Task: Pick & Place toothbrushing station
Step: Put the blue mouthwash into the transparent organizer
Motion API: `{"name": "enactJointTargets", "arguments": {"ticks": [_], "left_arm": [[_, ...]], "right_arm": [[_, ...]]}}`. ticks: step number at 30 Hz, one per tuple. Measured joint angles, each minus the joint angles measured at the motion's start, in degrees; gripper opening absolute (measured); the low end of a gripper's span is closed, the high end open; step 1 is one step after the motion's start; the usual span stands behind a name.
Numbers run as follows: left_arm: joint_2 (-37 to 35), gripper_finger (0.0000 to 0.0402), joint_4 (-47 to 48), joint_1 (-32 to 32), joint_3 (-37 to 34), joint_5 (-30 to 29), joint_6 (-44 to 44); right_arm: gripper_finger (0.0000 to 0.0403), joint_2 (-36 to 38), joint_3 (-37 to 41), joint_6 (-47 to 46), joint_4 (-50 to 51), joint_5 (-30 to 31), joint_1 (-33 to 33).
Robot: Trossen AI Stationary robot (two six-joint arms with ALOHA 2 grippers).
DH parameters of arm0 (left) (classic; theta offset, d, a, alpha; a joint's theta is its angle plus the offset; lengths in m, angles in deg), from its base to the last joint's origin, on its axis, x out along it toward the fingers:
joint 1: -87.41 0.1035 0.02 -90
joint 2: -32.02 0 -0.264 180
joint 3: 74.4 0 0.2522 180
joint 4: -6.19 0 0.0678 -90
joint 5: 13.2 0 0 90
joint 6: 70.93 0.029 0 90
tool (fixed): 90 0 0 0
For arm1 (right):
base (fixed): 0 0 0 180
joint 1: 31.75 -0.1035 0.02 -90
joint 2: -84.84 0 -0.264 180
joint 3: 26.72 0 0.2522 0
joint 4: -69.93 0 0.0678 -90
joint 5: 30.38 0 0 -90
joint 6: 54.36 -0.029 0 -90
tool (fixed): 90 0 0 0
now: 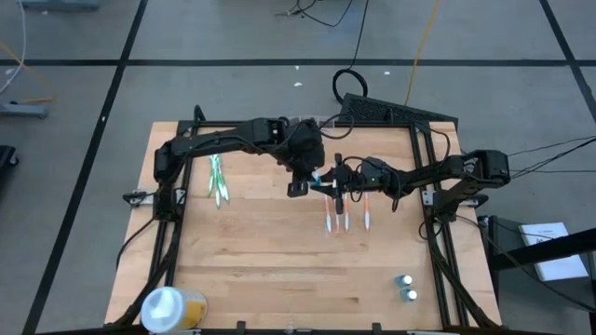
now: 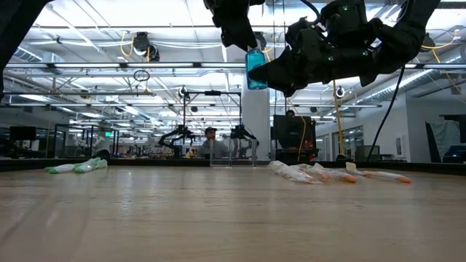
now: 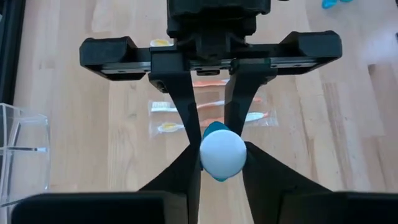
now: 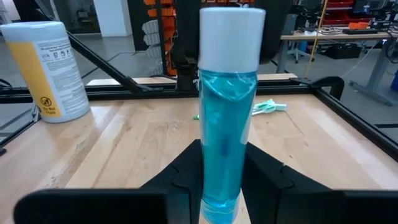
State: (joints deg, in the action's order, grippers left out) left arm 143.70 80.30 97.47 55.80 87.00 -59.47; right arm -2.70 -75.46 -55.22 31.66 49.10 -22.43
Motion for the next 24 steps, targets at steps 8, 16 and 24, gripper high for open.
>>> {"name": "enactJointTargets", "arguments": {"ticks": [8,16,24], "left_arm": [[-0.4,0.0092,-0.4,1.2,0.3,-1.9,-0.2],[-2.5,0.0092,-0.2,3.6,2.1,-5.4,1.4],[-4.9,0.0092,-1.6,9.3,2.4,-8.4,1.5]], "right_arm": [[0.0122,0.0,0.0,-2.3,-0.3,0.8,0.5],[0.0173,0.1,-0.1,-4.5,2.0,0.5,2.1],[0.0184,0.6,0.1,-5.7,4.4,-0.5,3.1]]}}
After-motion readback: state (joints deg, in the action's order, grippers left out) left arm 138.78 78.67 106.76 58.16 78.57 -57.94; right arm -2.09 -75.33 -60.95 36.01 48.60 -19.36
